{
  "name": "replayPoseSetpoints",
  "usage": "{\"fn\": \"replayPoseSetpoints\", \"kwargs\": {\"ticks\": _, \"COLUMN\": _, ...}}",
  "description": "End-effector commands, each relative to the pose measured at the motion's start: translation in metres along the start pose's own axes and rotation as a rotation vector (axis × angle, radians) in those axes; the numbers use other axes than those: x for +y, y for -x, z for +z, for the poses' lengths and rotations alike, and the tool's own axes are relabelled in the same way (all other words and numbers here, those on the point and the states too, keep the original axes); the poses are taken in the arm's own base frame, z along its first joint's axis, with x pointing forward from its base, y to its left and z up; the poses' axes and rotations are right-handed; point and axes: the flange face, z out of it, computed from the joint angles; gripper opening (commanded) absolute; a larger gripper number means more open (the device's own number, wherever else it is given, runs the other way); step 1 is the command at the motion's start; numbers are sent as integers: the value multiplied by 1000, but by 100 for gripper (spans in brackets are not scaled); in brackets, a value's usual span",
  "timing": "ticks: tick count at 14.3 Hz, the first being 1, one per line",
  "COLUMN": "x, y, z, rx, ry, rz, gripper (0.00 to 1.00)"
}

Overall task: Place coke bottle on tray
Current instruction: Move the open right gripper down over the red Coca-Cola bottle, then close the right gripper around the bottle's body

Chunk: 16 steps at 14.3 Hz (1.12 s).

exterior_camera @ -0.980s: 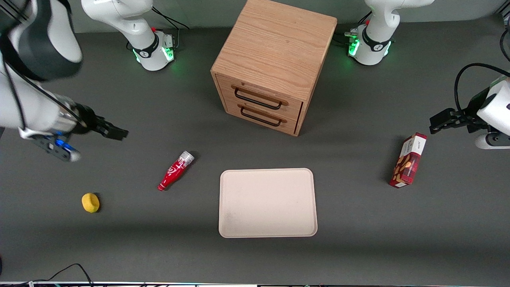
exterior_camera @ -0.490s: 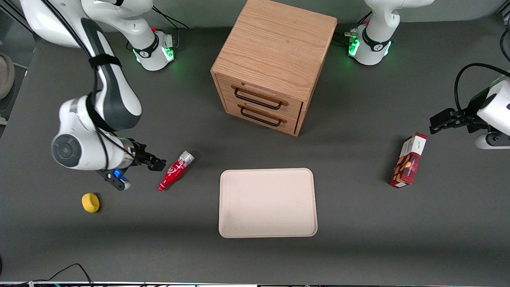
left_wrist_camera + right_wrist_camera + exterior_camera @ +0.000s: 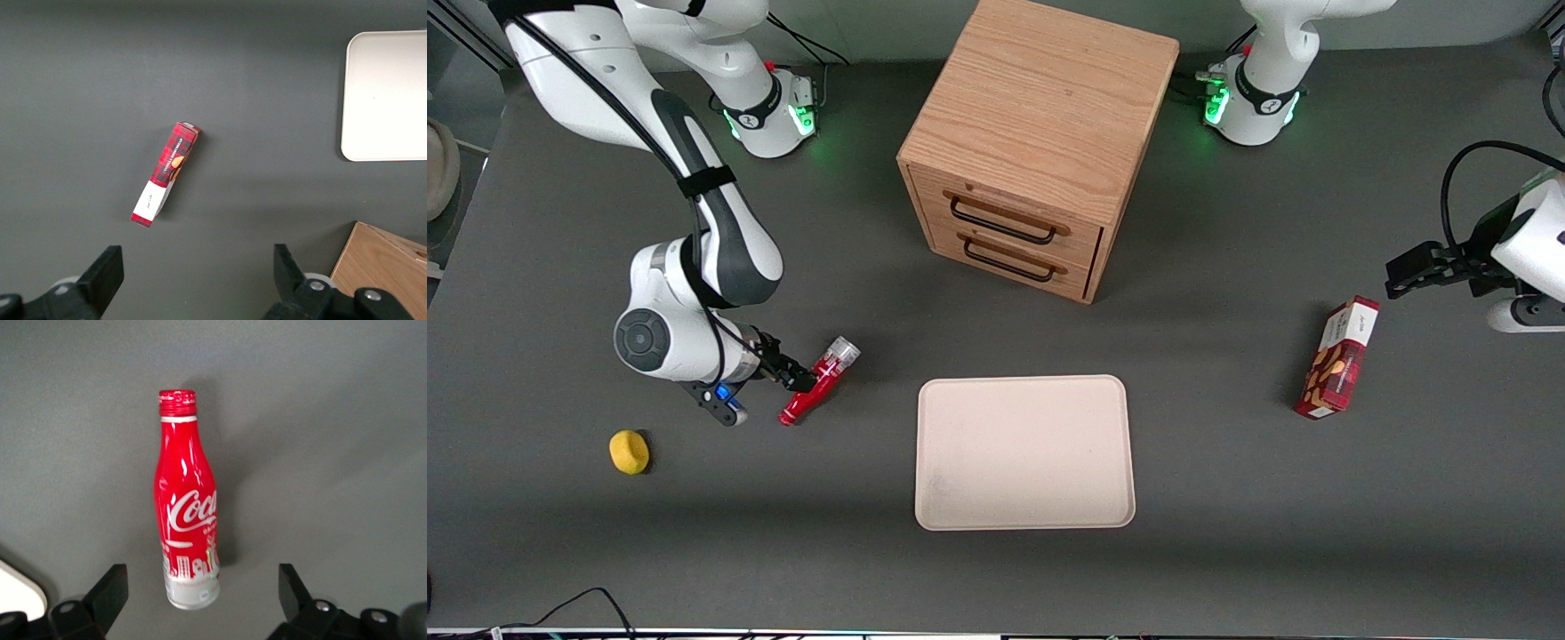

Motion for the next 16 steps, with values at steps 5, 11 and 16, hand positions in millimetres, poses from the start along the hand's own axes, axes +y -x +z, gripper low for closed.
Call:
{"fn": "replayPoseSetpoints", "kwargs": {"ticks": 5, "x": -12, "y": -5, "z": 34, "rx": 31, "ry": -35, "rz": 46, "gripper": 100}}
{"fn": "replayPoseSetpoints", "kwargs": {"ticks": 11, "x": -12, "y": 0, "z": 58, "rx": 52, "ry": -55, "rz": 43, "gripper": 100}}
{"fn": "replayPoseSetpoints", "kwargs": {"ticks": 16, "x": -13, "y": 4, "z": 74, "rx": 64, "ry": -72, "rz": 39, "gripper": 100}}
